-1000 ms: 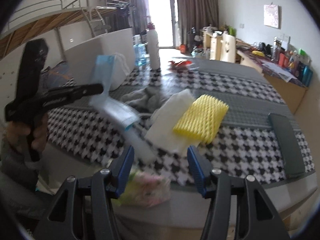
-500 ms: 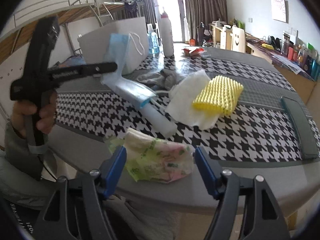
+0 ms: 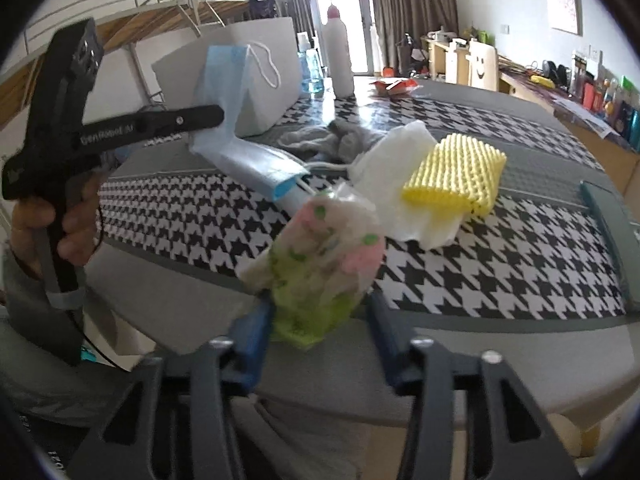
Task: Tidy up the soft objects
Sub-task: 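Grasp the floral tissue pack with the right tool and lift it, then carry the tissue pack with the right tool while the left tool carries the mask to the foam box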
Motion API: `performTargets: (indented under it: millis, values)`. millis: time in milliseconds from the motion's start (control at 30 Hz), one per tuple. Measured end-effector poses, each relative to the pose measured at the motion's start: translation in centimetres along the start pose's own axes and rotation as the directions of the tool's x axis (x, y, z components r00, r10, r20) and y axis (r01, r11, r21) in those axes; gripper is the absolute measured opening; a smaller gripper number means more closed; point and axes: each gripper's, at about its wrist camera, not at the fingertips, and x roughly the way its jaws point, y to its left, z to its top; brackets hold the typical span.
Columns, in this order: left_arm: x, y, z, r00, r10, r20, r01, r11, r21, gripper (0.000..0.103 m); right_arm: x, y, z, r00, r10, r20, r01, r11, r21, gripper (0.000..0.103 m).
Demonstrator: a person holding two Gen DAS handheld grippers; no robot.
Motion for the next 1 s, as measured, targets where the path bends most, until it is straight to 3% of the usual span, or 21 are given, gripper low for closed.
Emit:
performTargets:
  millis: [133,700,1000]
  values:
    - [-0.5,0.5,0.0,1.000,0.002,0.012,-0.002,1.000,-0.011,0.005,-0.6,0.4,0.2,1.000,0.011,0.020,-0.011,1.000,-0.006,0.026]
    - [-4.5,1.3,1.6,0.994,0.037,0.103,-0.036,0.999,-0.017,0.005,-3.0,1.5,4.3,0.989,-0.001,0.150,0.006,0.999,-0.033,0.026]
    - [-5.9,2.0,2.4,0.987,0.079,0.139,-0.076,0.997,-0.030,0.005,-3.4,1.9,6.3,0.975,-0.075,0.210,0.085,0.996,-0.038,0.026]
